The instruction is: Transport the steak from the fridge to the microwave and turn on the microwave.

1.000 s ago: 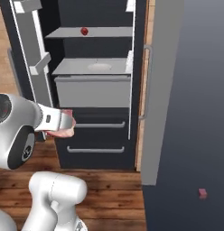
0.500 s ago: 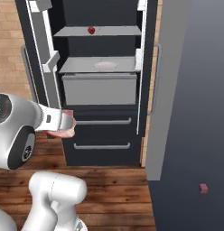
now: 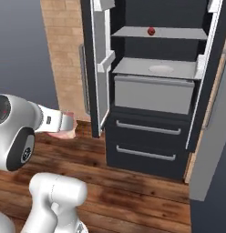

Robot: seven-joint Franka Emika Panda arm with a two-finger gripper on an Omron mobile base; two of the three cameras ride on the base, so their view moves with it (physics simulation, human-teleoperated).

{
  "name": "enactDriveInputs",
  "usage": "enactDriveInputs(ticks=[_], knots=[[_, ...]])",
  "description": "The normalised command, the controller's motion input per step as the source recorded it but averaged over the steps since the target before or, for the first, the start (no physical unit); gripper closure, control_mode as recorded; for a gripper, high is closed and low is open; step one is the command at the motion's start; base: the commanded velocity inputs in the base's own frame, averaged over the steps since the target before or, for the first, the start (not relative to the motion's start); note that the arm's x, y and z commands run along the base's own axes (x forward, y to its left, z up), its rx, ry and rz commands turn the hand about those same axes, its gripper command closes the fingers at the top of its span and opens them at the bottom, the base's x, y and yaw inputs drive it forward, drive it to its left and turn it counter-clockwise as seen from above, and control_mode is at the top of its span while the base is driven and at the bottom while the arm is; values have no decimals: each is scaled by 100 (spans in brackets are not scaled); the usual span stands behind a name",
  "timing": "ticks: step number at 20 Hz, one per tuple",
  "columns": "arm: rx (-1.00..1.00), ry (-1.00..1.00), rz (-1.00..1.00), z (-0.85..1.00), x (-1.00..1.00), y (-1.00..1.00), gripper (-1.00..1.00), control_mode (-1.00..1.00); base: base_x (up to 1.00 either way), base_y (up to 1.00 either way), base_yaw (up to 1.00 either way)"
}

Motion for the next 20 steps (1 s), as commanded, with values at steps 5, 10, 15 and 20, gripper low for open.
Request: enactDriveInputs(ticks=[5, 10, 15, 20], knots=[[0, 0, 0, 0, 0, 0, 100, 100, -14, 37, 61], [0, 0, 0, 0, 0, 0, 100, 100, -1, 33, 61], [0, 0, 0, 0, 0, 0, 100, 100, 10, 21, 56], [0, 0, 0, 0, 0, 0, 100, 100, 26, 11, 52]])
